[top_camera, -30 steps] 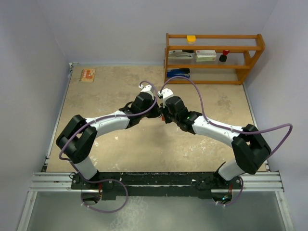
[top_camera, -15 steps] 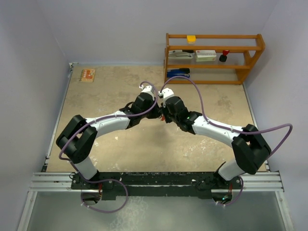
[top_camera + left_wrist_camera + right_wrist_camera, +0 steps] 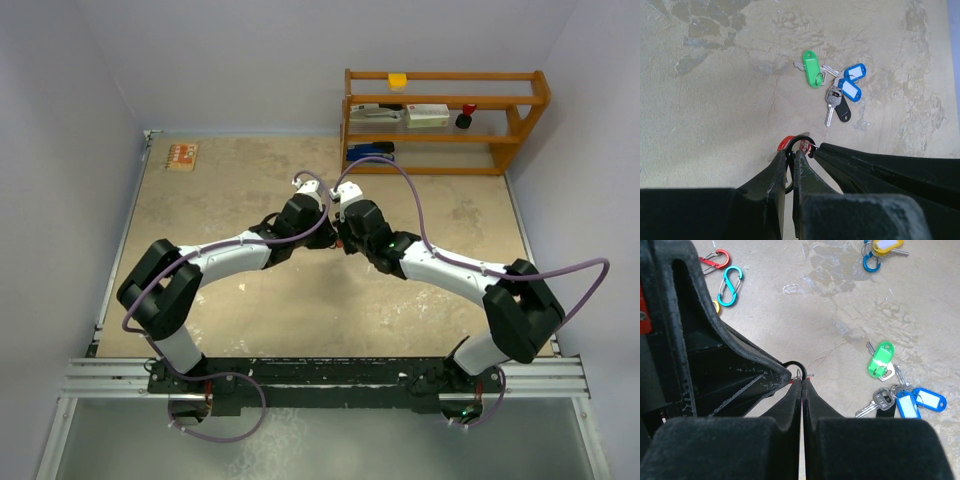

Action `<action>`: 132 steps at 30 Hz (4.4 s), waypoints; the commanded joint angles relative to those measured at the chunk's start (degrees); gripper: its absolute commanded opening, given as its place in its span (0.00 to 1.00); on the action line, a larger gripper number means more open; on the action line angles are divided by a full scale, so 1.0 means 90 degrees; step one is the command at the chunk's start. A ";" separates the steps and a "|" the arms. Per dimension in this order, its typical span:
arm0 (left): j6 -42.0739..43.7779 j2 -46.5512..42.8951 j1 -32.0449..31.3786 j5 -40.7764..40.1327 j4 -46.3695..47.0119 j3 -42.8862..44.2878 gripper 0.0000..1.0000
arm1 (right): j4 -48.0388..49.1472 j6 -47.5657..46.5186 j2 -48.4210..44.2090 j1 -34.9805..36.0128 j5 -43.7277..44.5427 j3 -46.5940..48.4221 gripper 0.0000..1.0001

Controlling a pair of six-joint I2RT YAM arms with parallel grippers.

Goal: Put the keys on the keyring

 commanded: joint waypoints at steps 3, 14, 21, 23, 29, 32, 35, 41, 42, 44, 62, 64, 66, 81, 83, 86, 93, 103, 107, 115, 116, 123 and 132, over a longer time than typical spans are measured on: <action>0.0144 -0.0265 -0.0036 -0.0012 -0.0002 0.0104 0.00 | 0.0218 -0.0037 -0.0316 0.0025 0.0283 0.0002 0.00; 0.0191 -0.0398 -0.0036 0.0024 -0.0055 0.0082 0.00 | 0.0208 -0.0025 -0.0414 0.0017 0.0418 -0.0074 0.00; 0.0250 -0.0418 -0.0038 0.0204 0.0003 0.0015 0.00 | 0.0261 -0.0032 -0.0504 0.0021 0.0569 -0.0146 0.00; 0.0275 -0.0408 -0.0038 0.0287 0.0030 -0.0008 0.00 | 0.0274 -0.0048 -0.0523 0.0027 0.0615 -0.0153 0.00; 0.0330 -0.0381 -0.0038 0.0474 0.0028 -0.0023 0.00 | 0.0414 -0.0081 -0.0601 0.0022 0.0695 -0.0339 0.00; 0.0339 -0.0384 -0.0038 0.0512 0.0049 -0.0022 0.00 | 0.0469 -0.0091 -0.0621 0.0018 0.0740 -0.0386 0.00; 0.0340 -0.0377 -0.0033 0.0568 0.0069 -0.0018 0.00 | 0.0539 -0.0103 -0.0639 0.0022 0.0790 -0.0422 0.00; 0.0360 -0.0360 -0.0038 0.0694 0.0132 -0.0023 0.00 | 0.0693 -0.0126 -0.0680 0.0020 0.0833 -0.0509 0.00; 0.0368 -0.0349 -0.0038 0.0710 0.0142 -0.0021 0.00 | 0.0705 -0.0127 -0.0689 0.0017 0.0837 -0.0513 0.00; 0.0369 -0.0340 -0.0038 0.0727 0.0142 -0.0023 0.00 | 0.0717 -0.0128 -0.0695 0.0017 0.0870 -0.0514 0.00; 0.0427 -0.0521 -0.0028 0.0527 0.0009 -0.0076 0.58 | 0.0783 -0.0201 -0.0798 0.0020 0.1053 -0.0556 0.00; 0.0371 -0.0651 0.0003 0.0176 -0.0106 -0.0126 0.58 | 0.0734 -0.0196 -0.0807 0.0021 0.1057 -0.0551 0.00; 0.0245 -0.0817 0.0078 -0.0259 -0.0225 -0.0197 0.58 | 0.0678 -0.0203 -0.0800 0.0022 0.1019 -0.0518 0.00; -0.0422 -0.1932 0.0507 -0.2219 -0.0274 -0.1176 0.79 | -0.0008 -0.0228 0.0411 -0.0394 0.1411 0.0878 0.00; -0.0417 -0.1912 0.0521 -0.2209 -0.0244 -0.1210 0.80 | -0.0079 -0.0186 0.0648 -0.0597 0.1365 0.1137 0.00; -0.0419 -0.1889 0.0540 -0.2204 -0.0183 -0.1265 0.80 | -0.0094 -0.0150 0.0996 -0.0930 0.1225 0.1495 0.00; -0.0299 -0.1686 0.0604 -0.2242 -0.0167 -0.1254 0.79 | 0.0195 -0.0186 0.1581 -0.1553 0.1004 0.1864 0.00; -0.0253 -0.1734 0.0641 -0.2351 -0.0155 -0.1308 0.79 | 0.0443 -0.0139 0.2049 -0.2190 0.0896 0.1991 0.00; -0.0278 -0.1691 0.0641 -0.2341 -0.0127 -0.1285 0.79 | 0.0370 -0.0062 0.2130 -0.2339 0.0963 0.2092 0.00; -0.0280 -0.1687 0.0636 -0.2348 -0.0161 -0.1245 0.78 | 0.0485 0.0012 0.1628 -0.2366 0.1165 0.1728 0.61; -0.0285 -0.1694 0.0636 -0.2344 -0.0160 -0.1249 0.78 | 0.0432 0.0029 0.1574 -0.2366 0.1131 0.1694 0.61; -0.0285 -0.1689 0.0636 -0.2360 -0.0161 -0.1272 0.78 | -0.0386 0.0427 0.1034 -0.2306 0.0638 0.1222 0.58; -0.0367 -0.1661 0.0636 -0.2363 -0.0094 -0.1389 0.78 | -0.1168 0.0552 0.0599 -0.1904 0.0269 0.0554 0.48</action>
